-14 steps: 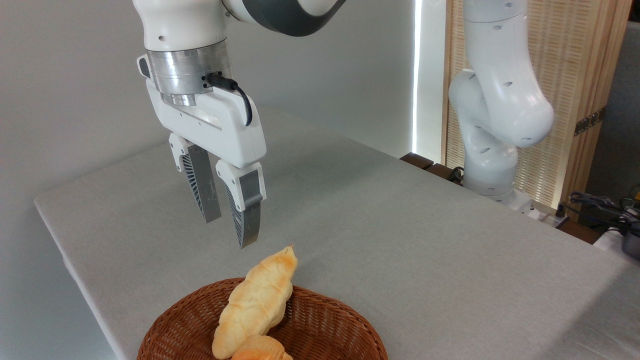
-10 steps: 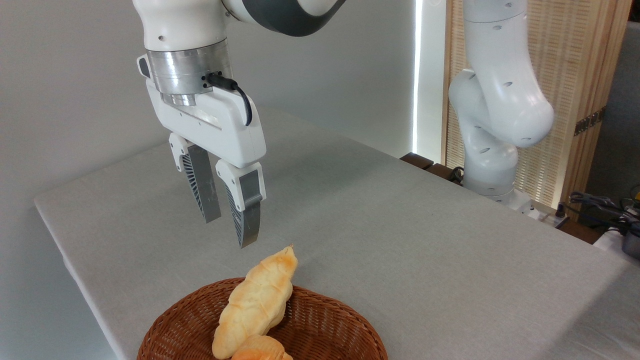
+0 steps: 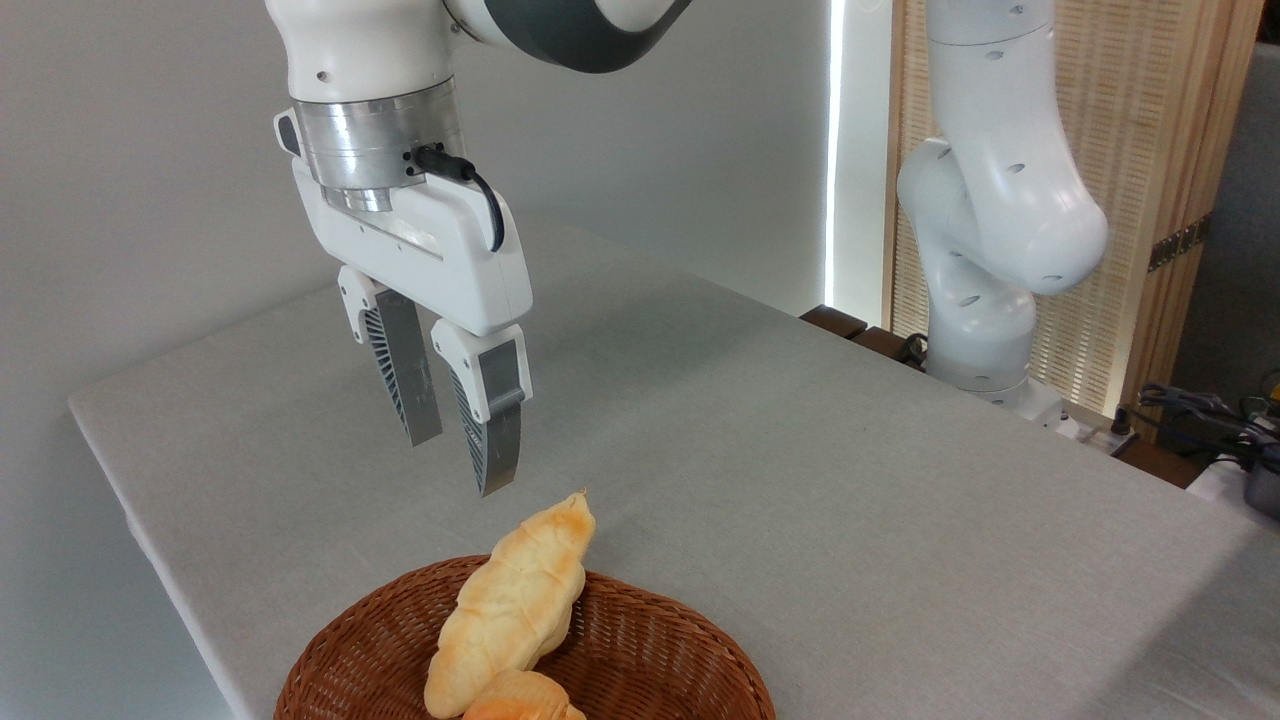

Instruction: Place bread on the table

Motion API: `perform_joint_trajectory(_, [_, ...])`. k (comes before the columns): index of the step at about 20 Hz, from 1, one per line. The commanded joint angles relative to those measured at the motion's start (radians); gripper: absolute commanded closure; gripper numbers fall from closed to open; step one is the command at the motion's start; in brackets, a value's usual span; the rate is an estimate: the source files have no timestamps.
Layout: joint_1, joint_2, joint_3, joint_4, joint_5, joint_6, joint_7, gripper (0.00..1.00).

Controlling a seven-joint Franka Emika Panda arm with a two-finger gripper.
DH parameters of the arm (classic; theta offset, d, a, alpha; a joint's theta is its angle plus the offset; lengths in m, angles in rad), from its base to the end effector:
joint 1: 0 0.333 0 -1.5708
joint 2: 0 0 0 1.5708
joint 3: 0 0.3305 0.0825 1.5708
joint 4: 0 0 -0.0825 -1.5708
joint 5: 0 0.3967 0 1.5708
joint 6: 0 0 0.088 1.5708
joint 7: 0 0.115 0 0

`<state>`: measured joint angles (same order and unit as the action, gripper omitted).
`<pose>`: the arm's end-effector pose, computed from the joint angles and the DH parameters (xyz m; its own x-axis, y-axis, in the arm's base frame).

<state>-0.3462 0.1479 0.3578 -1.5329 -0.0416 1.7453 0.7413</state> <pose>0.6267 -0.0119 0.5824 0.7438 -0.6667 0.0475 -0.6644 -0.7452 -0.0574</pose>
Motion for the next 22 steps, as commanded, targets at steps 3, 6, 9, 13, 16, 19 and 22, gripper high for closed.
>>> perform_joint_trajectory(3, [0.001, -0.005, 0.001, 0.004, -0.003, -0.020, 0.003, 0.00])
perform_joint_trajectory(6, [0.001, -0.005, 0.001, 0.005, -0.003, -0.020, 0.004, 0.00])
perform_joint_trajectory(9, [0.001, -0.005, 0.001, 0.004, -0.003, -0.020, 0.004, 0.00])
perform_joint_trajectory(13, [0.001, -0.005, 0.001, 0.005, -0.001, -0.020, 0.004, 0.00])
perform_joint_trajectory(16, [0.003, -0.005, 0.004, 0.005, -0.003, -0.020, 0.006, 0.00])
perform_joint_trajectory(19, [0.003, -0.005, 0.003, 0.004, -0.004, -0.020, 0.000, 0.00])
perform_joint_trajectory(22, [0.004, -0.005, 0.006, 0.004, -0.021, -0.020, 0.004, 0.00])
